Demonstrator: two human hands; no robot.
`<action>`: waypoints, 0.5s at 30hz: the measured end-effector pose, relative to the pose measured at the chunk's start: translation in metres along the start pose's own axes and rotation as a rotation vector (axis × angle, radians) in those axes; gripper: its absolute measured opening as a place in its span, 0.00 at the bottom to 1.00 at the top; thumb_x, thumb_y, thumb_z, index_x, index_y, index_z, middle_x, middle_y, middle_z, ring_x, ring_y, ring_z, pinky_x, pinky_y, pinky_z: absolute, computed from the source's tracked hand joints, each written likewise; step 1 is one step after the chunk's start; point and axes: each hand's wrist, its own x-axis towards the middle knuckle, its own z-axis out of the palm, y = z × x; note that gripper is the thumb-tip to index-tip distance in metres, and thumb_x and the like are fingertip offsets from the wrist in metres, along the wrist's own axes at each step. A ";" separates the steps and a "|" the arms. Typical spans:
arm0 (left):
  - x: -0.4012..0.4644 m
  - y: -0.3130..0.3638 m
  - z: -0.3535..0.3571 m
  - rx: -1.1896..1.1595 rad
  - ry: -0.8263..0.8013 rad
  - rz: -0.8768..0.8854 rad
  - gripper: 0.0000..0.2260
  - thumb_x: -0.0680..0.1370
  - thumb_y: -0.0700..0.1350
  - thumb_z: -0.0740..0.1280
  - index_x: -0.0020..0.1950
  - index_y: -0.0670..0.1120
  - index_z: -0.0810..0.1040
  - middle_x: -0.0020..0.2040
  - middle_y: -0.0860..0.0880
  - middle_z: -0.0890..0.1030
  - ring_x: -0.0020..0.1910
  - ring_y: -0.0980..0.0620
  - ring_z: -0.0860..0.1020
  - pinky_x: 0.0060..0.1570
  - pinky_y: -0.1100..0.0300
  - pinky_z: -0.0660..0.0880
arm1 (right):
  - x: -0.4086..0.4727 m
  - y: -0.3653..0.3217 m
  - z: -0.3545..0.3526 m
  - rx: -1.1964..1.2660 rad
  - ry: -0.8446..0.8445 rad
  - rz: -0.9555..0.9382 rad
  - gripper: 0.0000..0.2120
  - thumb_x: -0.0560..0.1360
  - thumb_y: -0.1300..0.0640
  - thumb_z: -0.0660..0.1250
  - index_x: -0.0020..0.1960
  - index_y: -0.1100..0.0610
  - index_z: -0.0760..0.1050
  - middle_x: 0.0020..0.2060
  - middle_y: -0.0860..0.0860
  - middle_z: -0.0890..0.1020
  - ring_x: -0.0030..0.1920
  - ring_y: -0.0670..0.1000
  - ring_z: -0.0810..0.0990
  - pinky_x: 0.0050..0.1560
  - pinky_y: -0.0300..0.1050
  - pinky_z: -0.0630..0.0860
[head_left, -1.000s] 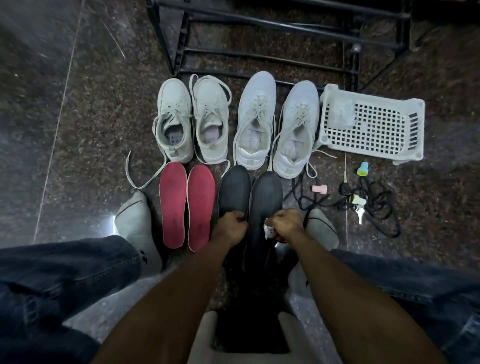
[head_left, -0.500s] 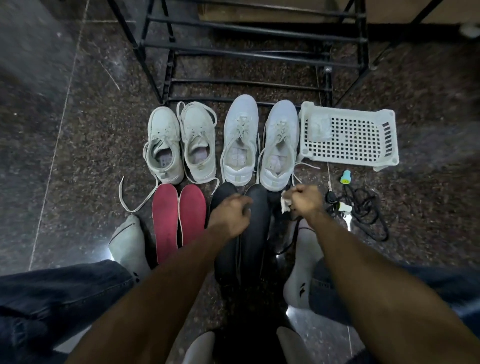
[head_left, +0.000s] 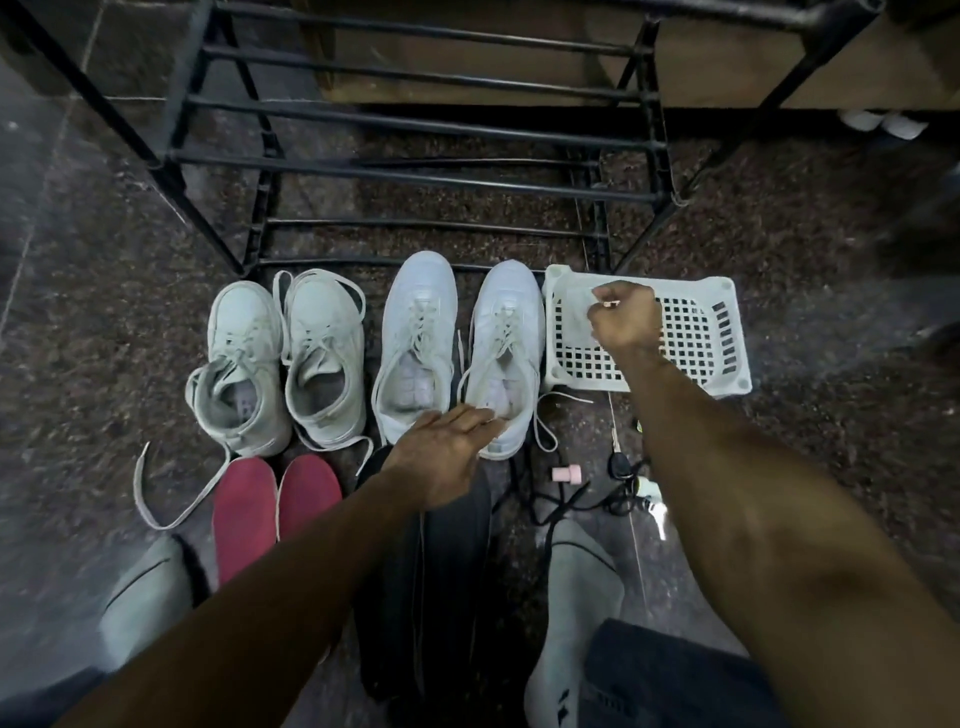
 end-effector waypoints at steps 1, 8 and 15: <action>0.000 -0.002 0.003 0.005 -0.002 0.007 0.27 0.79 0.42 0.58 0.78 0.52 0.56 0.78 0.53 0.58 0.76 0.53 0.56 0.72 0.51 0.57 | 0.001 -0.001 0.002 -0.101 -0.027 -0.040 0.12 0.72 0.63 0.66 0.54 0.55 0.80 0.52 0.52 0.83 0.52 0.56 0.82 0.59 0.49 0.78; -0.001 -0.006 0.008 0.040 -0.014 0.011 0.29 0.80 0.44 0.56 0.79 0.54 0.50 0.80 0.53 0.52 0.78 0.52 0.52 0.75 0.52 0.52 | -0.009 0.010 0.020 -0.732 -0.290 -0.299 0.27 0.73 0.62 0.62 0.72 0.60 0.64 0.73 0.54 0.65 0.70 0.58 0.68 0.68 0.55 0.67; -0.032 -0.009 0.010 -0.052 0.162 -0.031 0.27 0.76 0.43 0.59 0.76 0.50 0.62 0.77 0.50 0.62 0.76 0.49 0.59 0.74 0.51 0.57 | -0.046 0.006 0.006 -0.531 -0.021 -0.211 0.25 0.73 0.62 0.64 0.71 0.59 0.69 0.71 0.55 0.68 0.68 0.57 0.71 0.67 0.51 0.67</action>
